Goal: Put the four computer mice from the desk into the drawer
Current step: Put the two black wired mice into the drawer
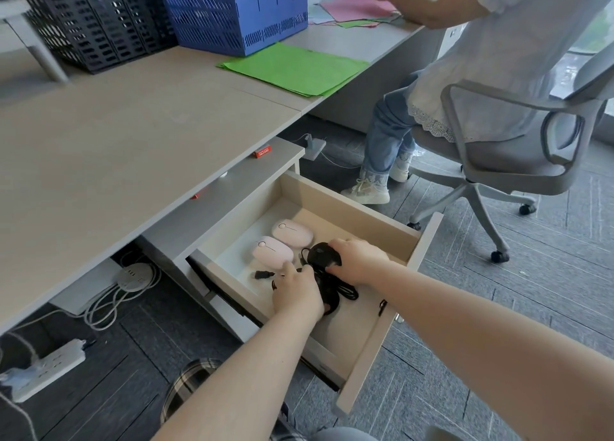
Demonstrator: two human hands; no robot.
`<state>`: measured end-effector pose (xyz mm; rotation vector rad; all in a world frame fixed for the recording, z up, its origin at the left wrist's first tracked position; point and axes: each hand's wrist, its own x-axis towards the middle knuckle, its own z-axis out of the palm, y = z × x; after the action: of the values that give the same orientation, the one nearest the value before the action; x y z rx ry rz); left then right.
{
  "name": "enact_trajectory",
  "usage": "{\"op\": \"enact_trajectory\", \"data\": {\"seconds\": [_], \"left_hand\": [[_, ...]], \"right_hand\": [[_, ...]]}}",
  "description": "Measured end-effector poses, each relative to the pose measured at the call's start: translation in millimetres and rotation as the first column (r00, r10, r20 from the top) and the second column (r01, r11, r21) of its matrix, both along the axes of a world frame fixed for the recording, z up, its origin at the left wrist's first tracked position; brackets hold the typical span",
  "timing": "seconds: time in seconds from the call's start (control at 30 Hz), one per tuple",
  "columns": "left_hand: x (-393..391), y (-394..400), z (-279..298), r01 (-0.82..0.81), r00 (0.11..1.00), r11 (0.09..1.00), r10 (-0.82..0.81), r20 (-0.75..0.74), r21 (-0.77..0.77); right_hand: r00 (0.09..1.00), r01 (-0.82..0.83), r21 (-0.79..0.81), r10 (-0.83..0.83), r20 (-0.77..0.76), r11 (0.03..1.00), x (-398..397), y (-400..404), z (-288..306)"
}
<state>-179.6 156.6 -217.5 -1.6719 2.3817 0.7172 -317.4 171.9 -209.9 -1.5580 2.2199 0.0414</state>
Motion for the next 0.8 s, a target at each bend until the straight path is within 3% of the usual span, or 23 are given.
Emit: {"op": "enact_trajectory", "data": {"seconds": [0.1,0.17,0.23,0.3,0.4,0.47,0.63,0.8], "left_hand": [[5.6,-0.7,21.0,0.025,0.999,0.998,-0.026,-0.034,-0.049],[10.1,-4.8,42.6,0.043,0.996,0.990,-0.053,-0.075,-0.132],[14.9,-11.2,65.8,0.089,0.979,0.961,-0.133,-0.156,-0.261],[21.4,-18.5,89.4,0.145,0.936,0.904,-0.257,-0.241,-0.401],[34.0,-36.9,119.3,0.127,0.889,0.786,-0.361,-0.283,-0.605],[42.9,-52.9,133.1,0.075,0.887,0.725,-0.362,-0.286,-0.684],[67.1,-82.1,150.3,0.010,0.959,0.710,-0.207,-0.195,-0.704],[94.7,-104.8,144.3,-0.020,0.989,0.763,-0.079,-0.125,-0.646]], "right_hand": [[0.996,0.086,-0.043,-0.084,0.042,0.995,1.3,7.0,17.0],[0.974,0.224,-0.195,-0.215,0.068,0.955,3.5,16.3,30.2],[0.920,0.368,-0.399,-0.392,0.023,0.840,6.6,28.4,38.5],[0.841,0.494,-0.474,-0.539,0.047,0.729,9.9,43.1,40.6],[0.680,0.732,-0.365,-0.657,0.327,0.576,11.4,59.7,33.9],[0.592,0.805,-0.304,-0.651,0.475,0.510,11.5,63.1,31.3],[0.596,0.796,-0.236,-0.653,0.467,0.558,18.9,50.5,38.8],[0.466,0.862,-0.121,-0.674,0.573,0.493,29.8,24.2,48.7]]}}
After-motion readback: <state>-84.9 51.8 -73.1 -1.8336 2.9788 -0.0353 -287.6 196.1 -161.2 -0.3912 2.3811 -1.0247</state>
